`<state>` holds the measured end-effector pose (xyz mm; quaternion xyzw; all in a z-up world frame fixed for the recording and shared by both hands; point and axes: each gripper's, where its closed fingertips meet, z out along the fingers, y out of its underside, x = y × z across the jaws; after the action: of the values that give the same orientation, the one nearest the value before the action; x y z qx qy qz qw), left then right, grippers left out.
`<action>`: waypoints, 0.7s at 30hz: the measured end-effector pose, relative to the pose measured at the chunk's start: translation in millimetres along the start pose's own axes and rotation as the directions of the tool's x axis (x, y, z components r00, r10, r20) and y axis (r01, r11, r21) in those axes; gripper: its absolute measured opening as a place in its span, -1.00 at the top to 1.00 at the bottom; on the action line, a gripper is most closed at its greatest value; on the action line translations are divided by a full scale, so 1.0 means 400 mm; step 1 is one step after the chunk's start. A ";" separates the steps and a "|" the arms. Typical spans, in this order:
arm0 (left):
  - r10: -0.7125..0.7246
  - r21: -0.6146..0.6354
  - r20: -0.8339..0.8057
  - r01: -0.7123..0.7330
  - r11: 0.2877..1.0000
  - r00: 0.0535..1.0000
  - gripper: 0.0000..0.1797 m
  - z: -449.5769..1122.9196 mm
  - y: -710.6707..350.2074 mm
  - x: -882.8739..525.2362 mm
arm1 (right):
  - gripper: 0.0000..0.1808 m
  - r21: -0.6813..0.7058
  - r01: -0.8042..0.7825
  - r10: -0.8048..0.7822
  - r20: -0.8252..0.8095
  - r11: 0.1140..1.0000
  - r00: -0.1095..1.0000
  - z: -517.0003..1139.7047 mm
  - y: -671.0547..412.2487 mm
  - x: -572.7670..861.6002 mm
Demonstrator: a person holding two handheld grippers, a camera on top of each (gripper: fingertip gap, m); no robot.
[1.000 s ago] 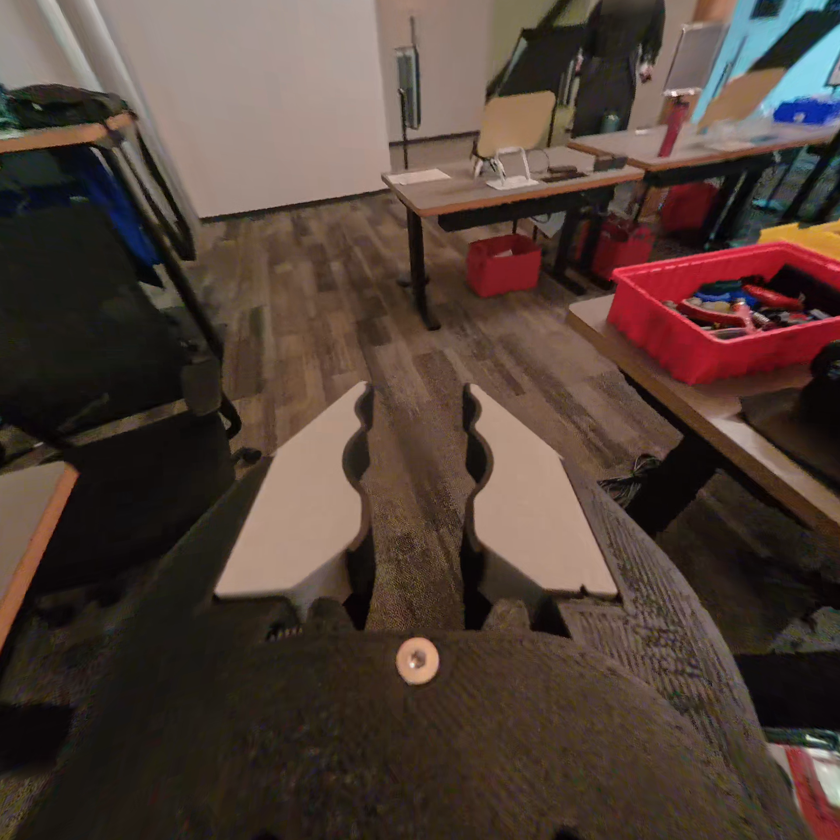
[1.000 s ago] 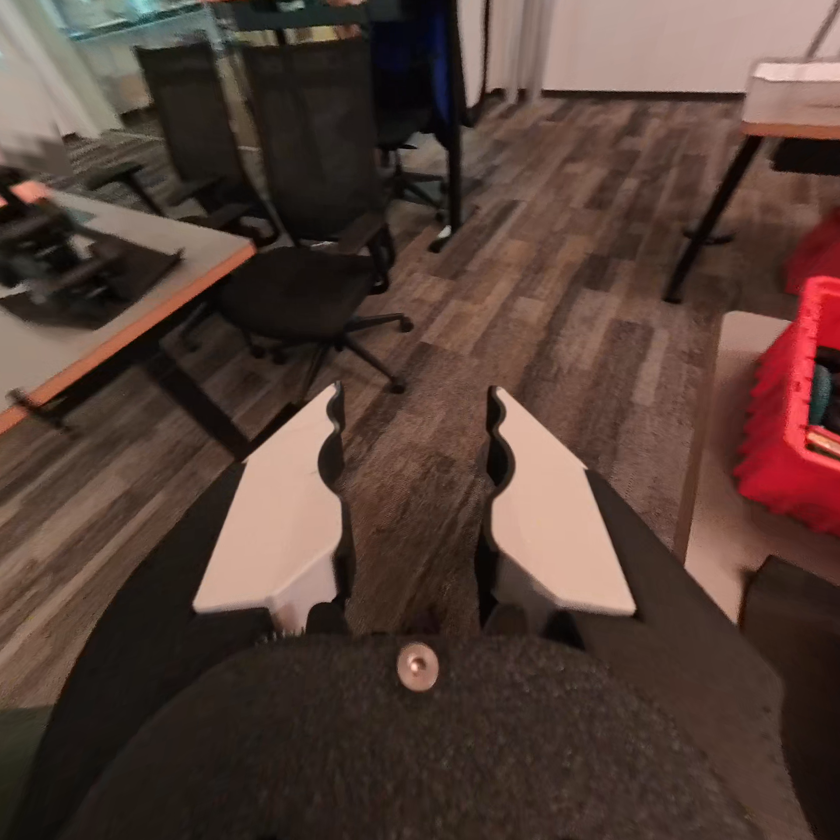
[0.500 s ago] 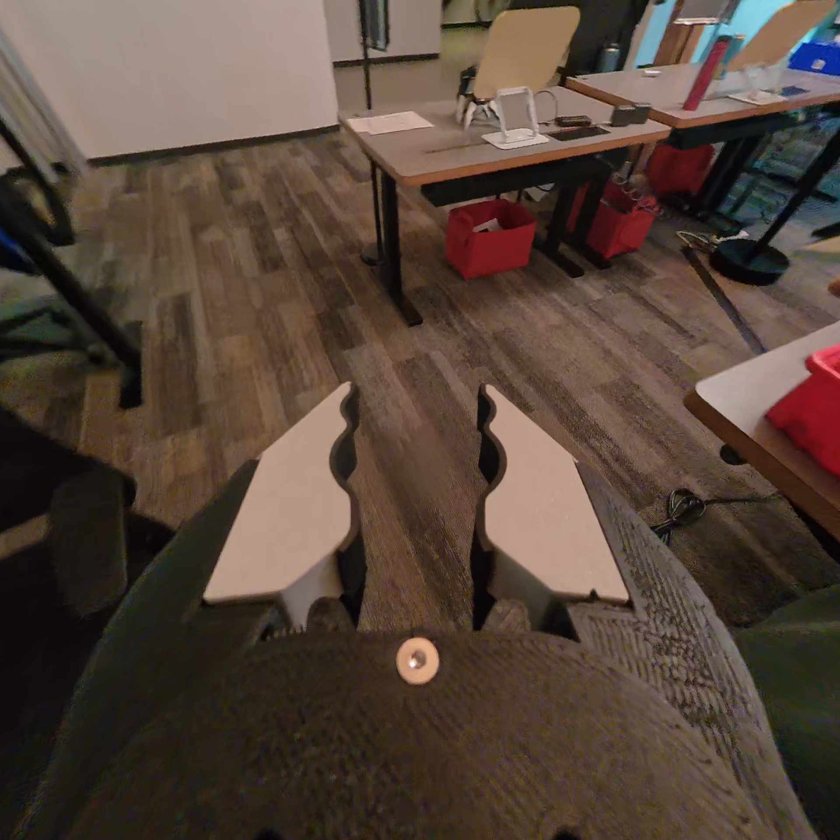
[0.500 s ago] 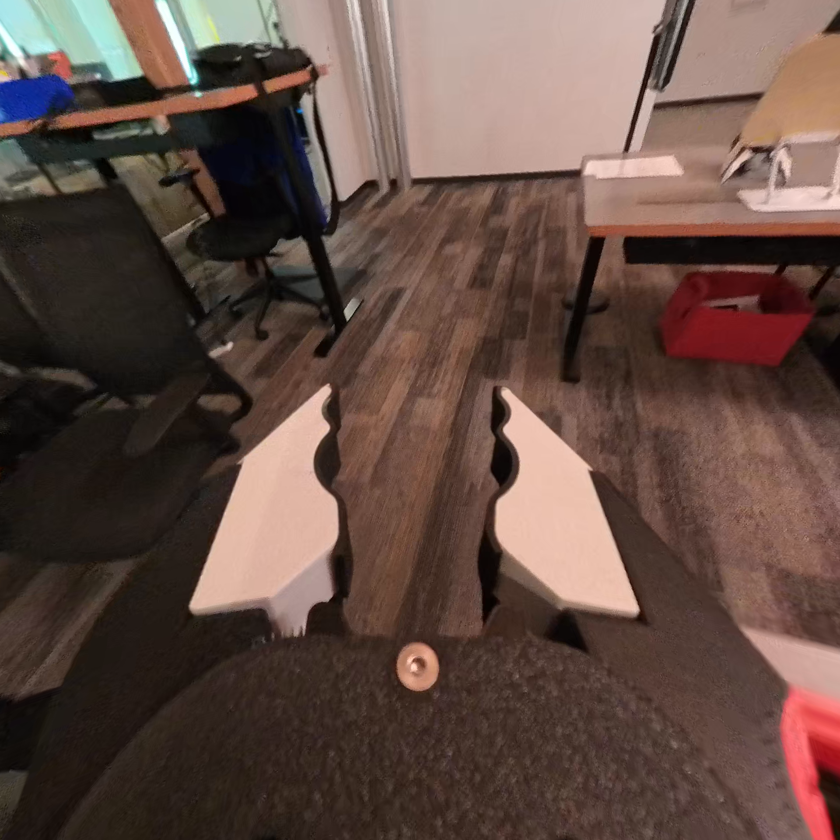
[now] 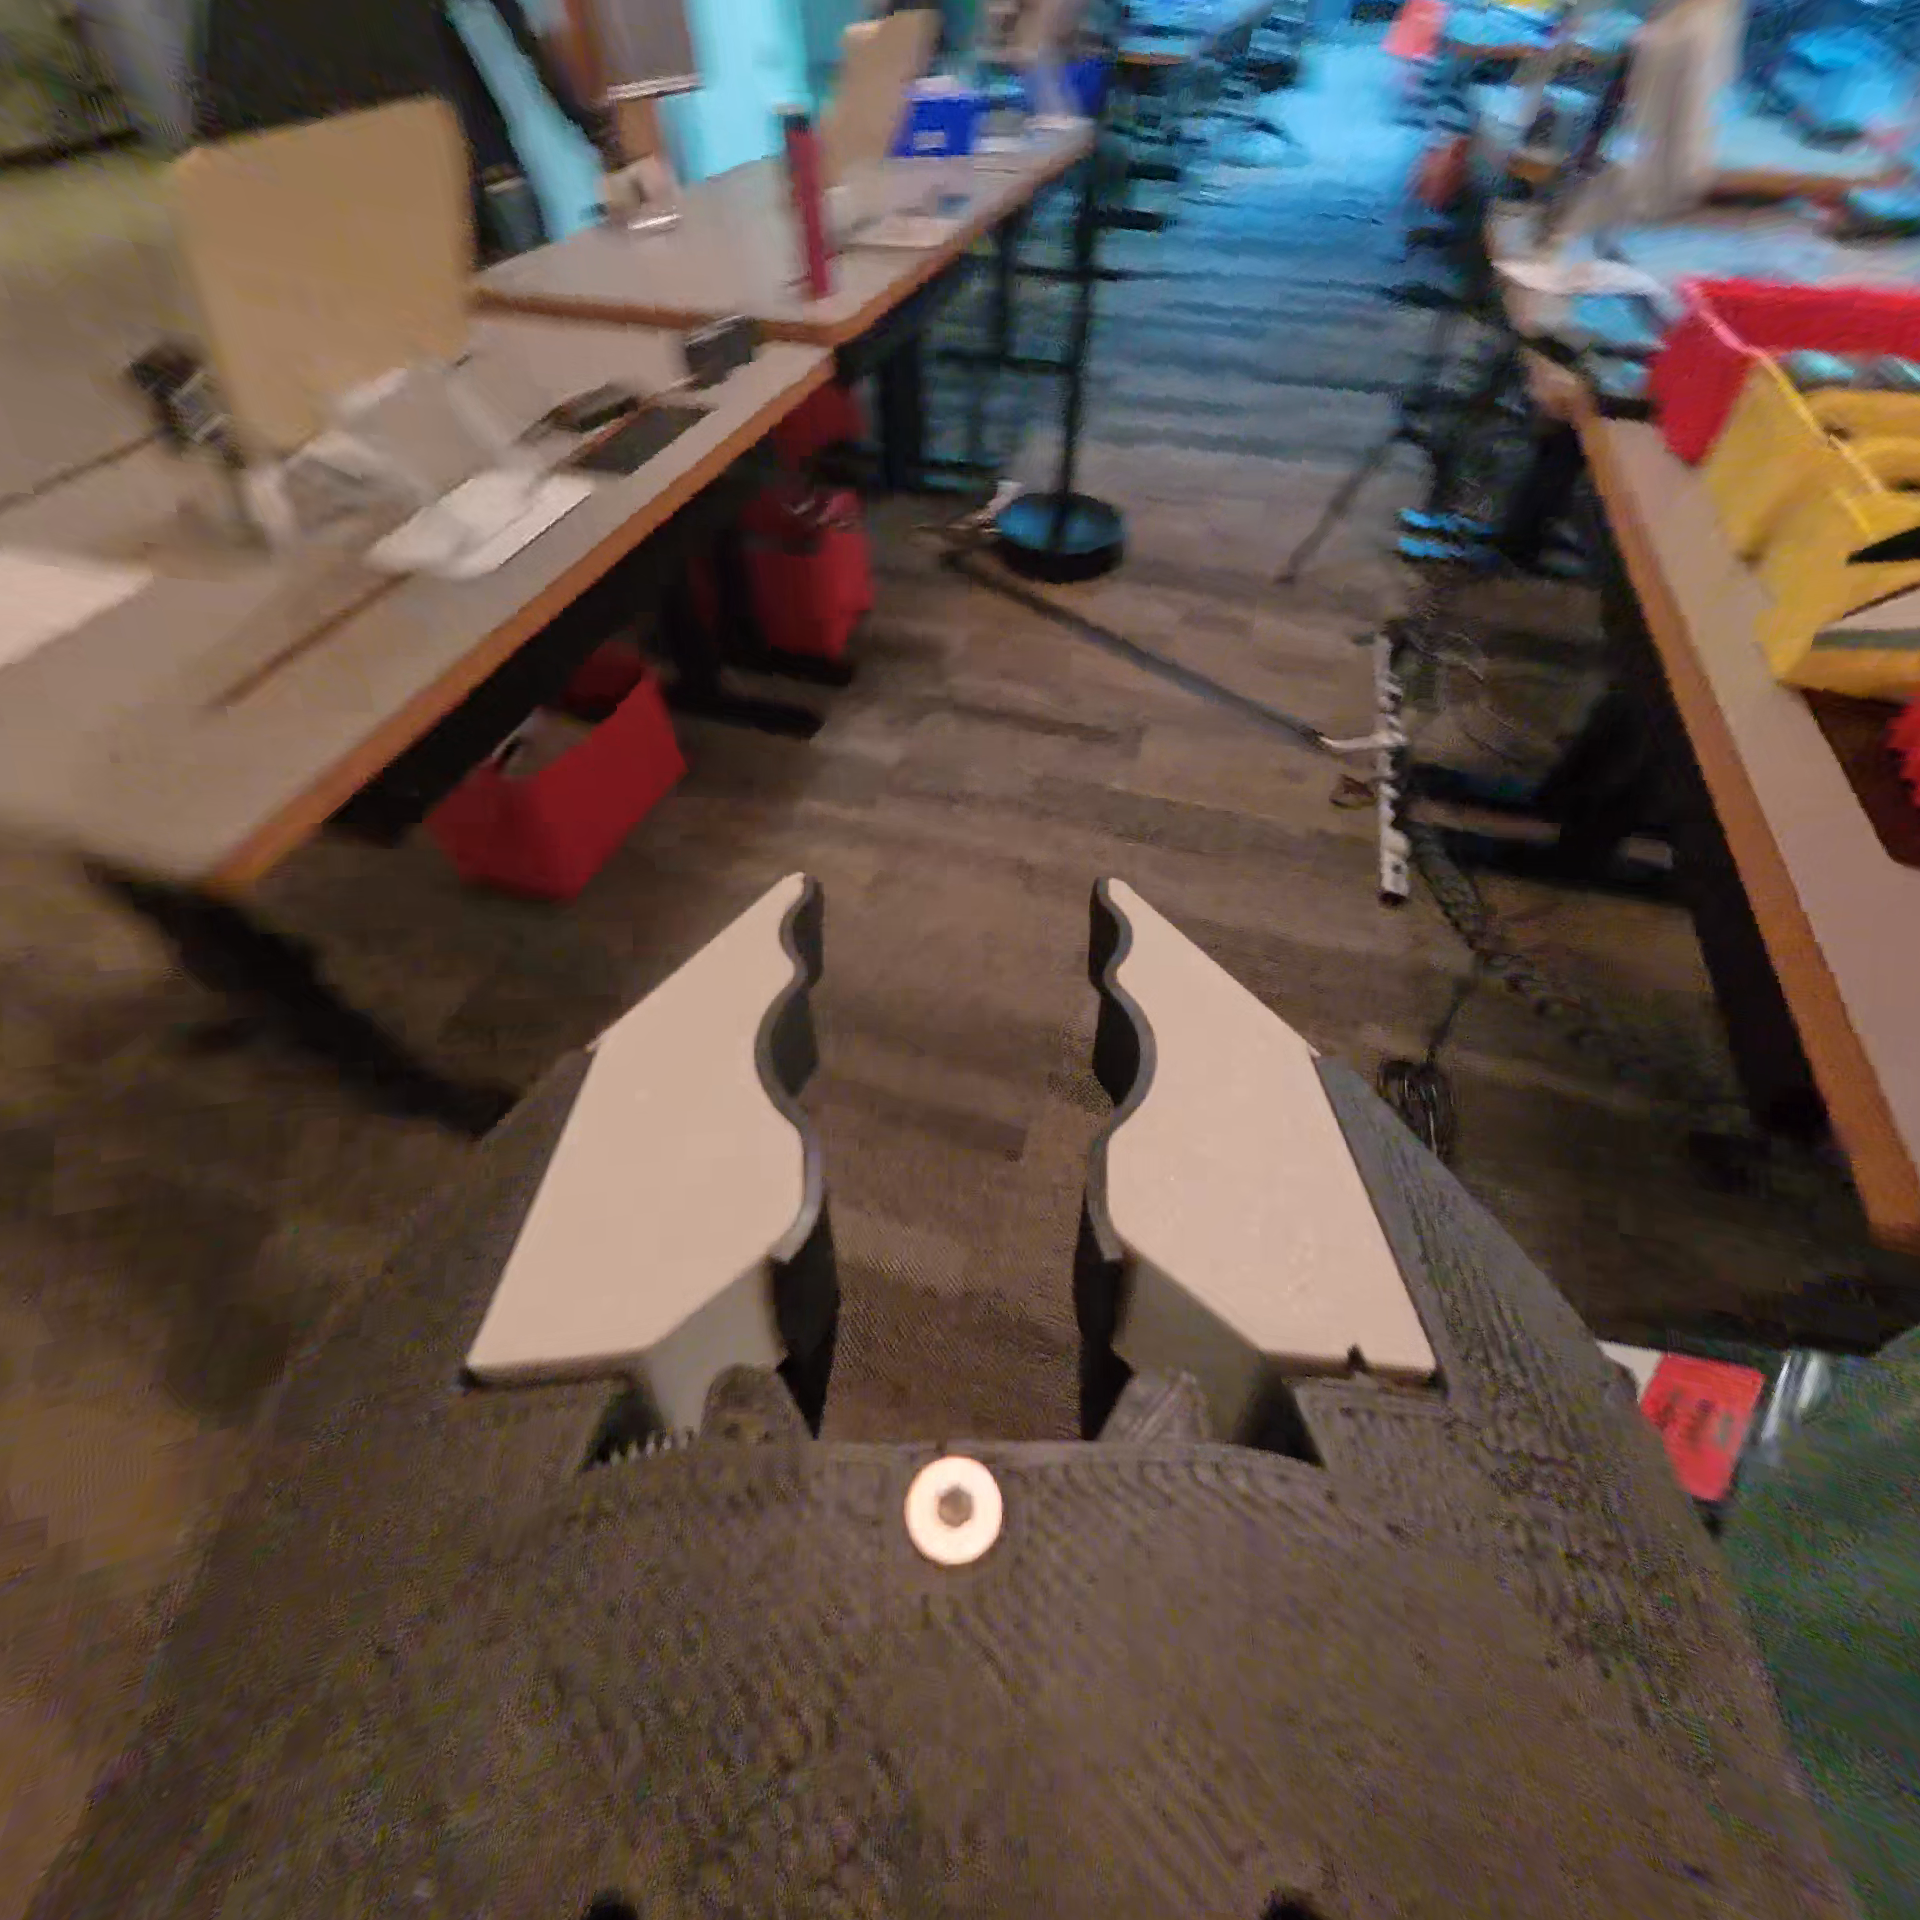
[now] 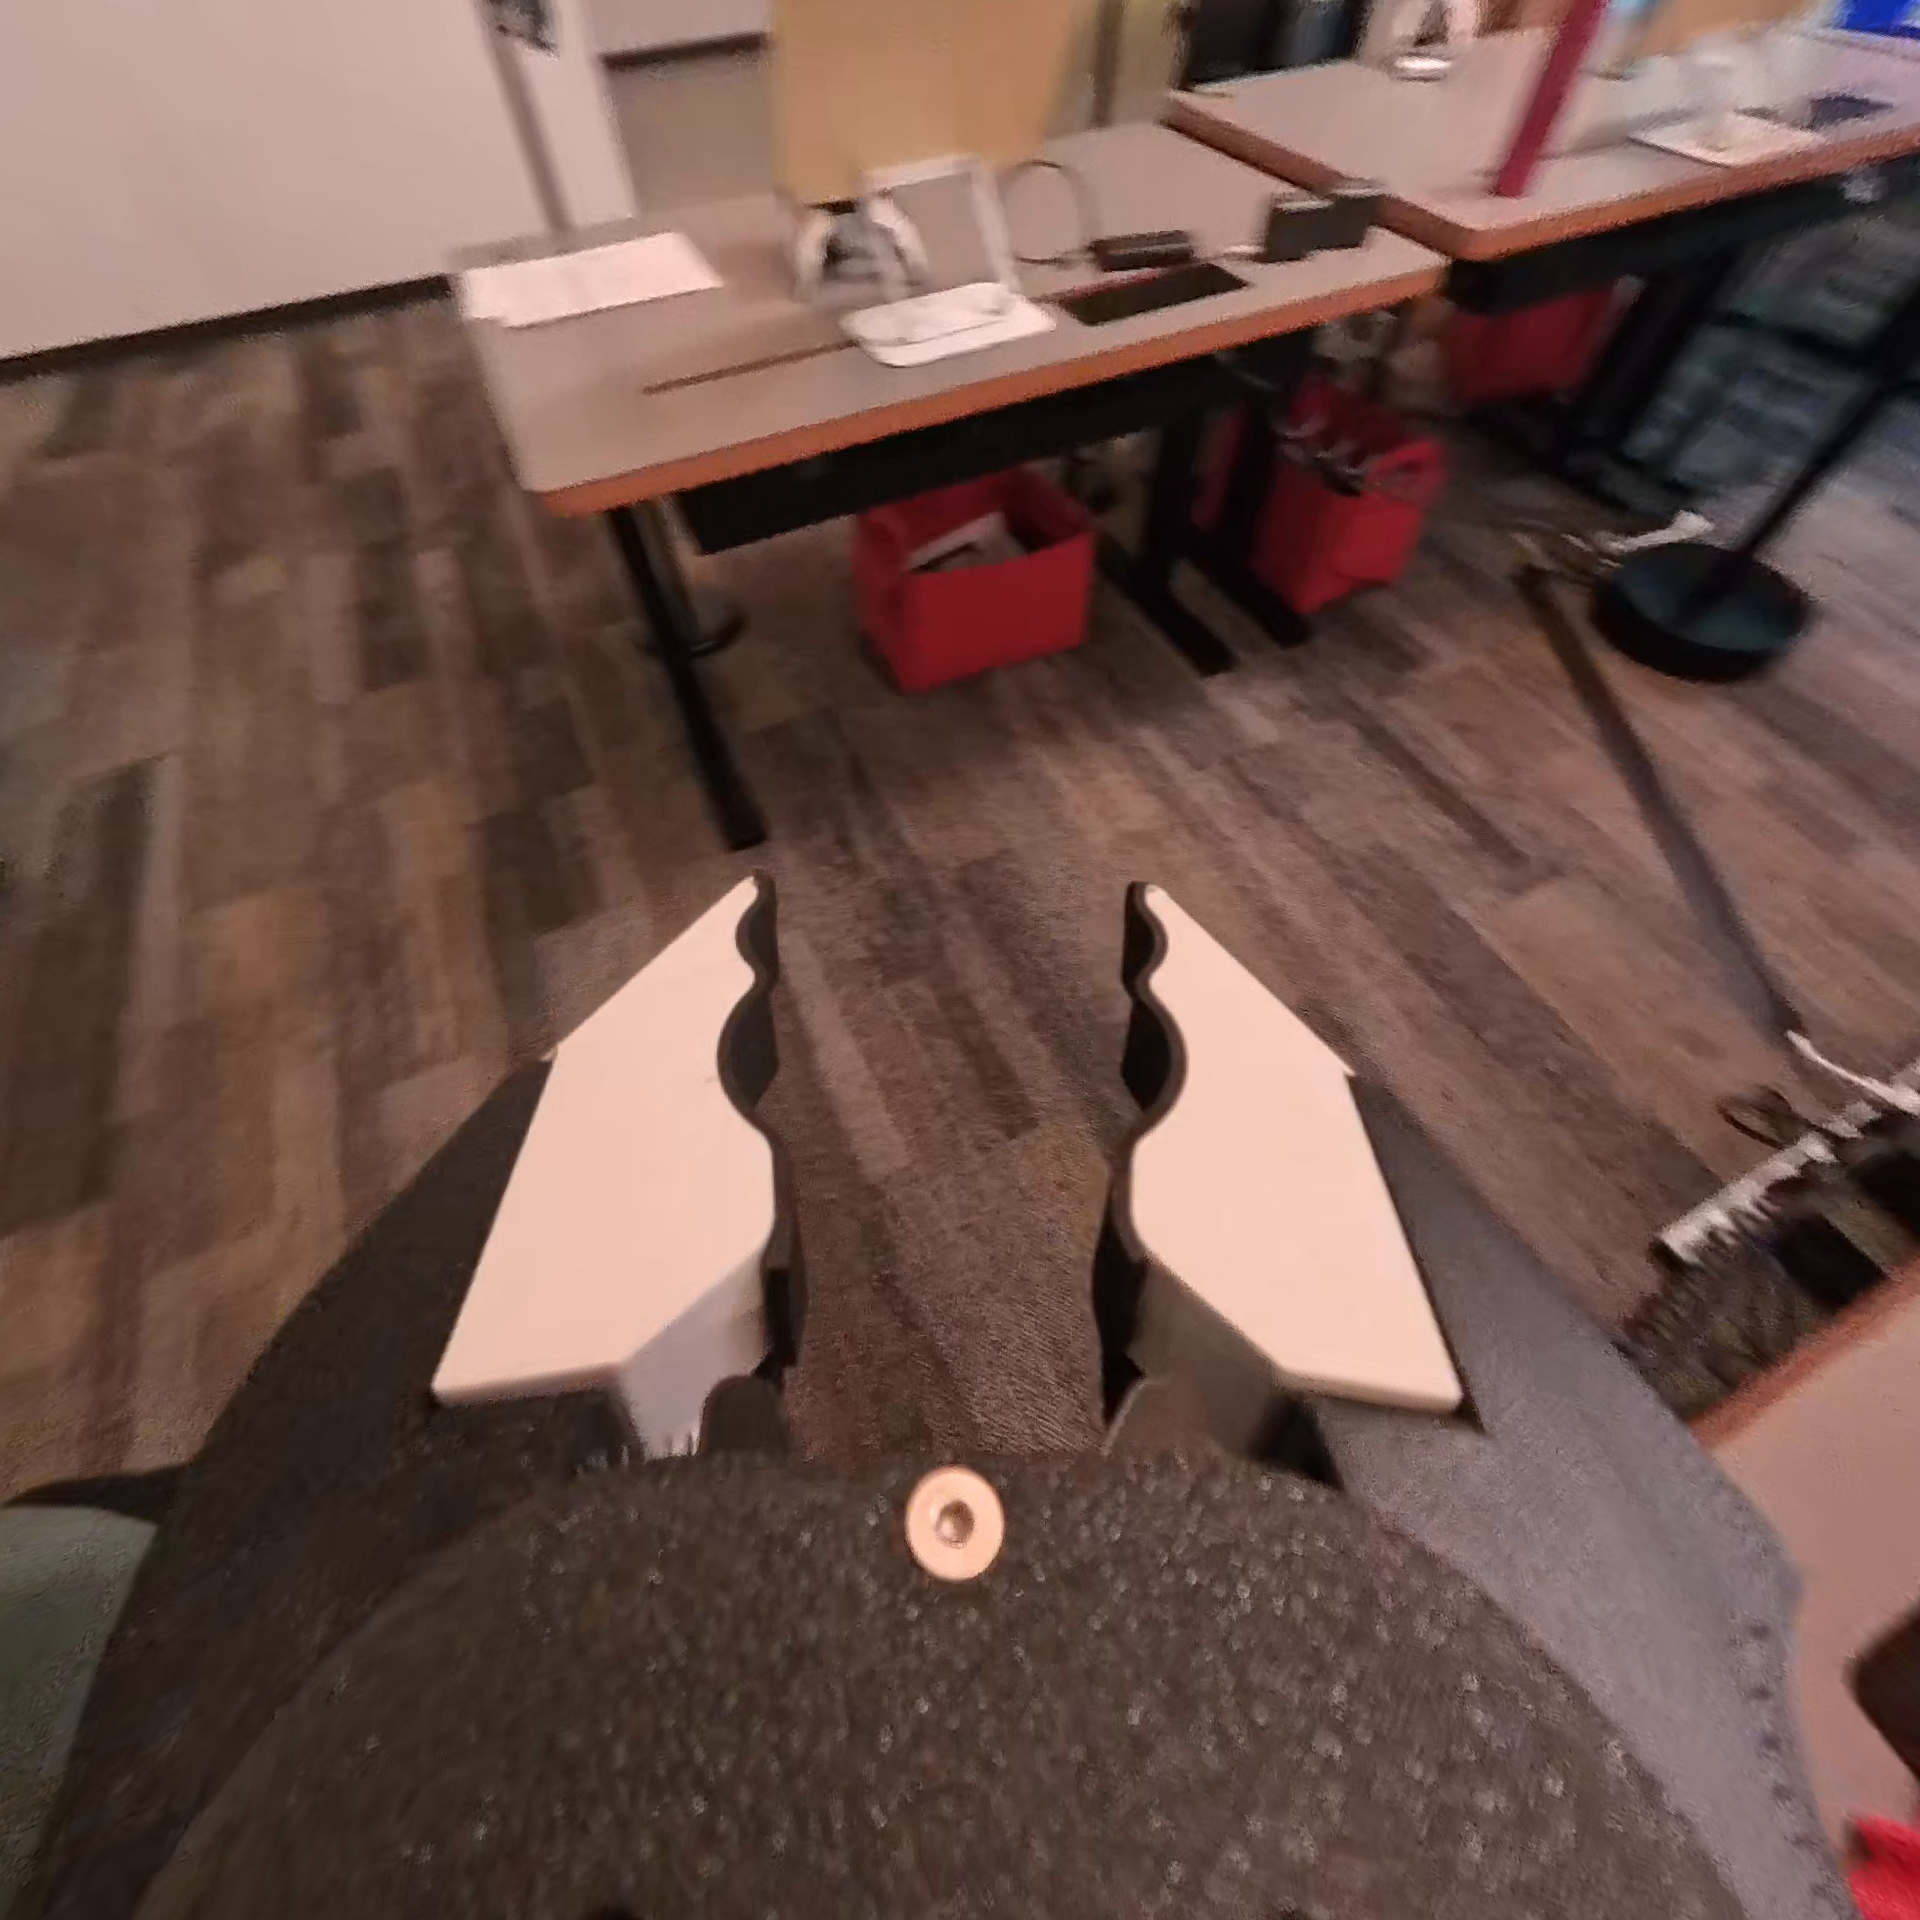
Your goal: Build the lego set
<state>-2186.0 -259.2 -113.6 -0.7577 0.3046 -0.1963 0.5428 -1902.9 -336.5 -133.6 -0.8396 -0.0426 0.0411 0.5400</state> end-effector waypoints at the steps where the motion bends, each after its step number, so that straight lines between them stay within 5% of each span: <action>1: 0.062 -0.003 -0.080 -0.063 0.998 0.995 0.44 0.081 -0.053 -0.018 | 0.28 -0.012 -0.017 0.017 -0.057 1.000 0.998 0.016 -0.012 0.040; 8: 0.249 0.051 -0.422 -0.252 0.966 0.872 0.41 0.618 -0.304 -0.042 | 0.29 -0.008 -0.226 0.214 -0.290 0.974 0.933 0.222 -0.014 0.300; 17: 0.024 0.038 -0.412 -0.009 0.999 0.911 0.42 1.295 -0.523 0.046 | 0.29 0.087 -0.285 0.298 -0.321 0.954 0.899 0.707 -0.198 0.841; 21: 0.093 0.046 -0.482 -0.081 0.996 0.871 0.42 1.584 -0.651 0.087 | 0.29 0.118 -0.225 0.253 -0.355 0.967 0.900 0.810 -0.358 1.117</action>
<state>-1697.5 221.3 -81.0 -0.6635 0.4618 -0.3582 0.4671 -1500.3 67.3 -147.5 -0.8106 0.1640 -0.0489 0.5601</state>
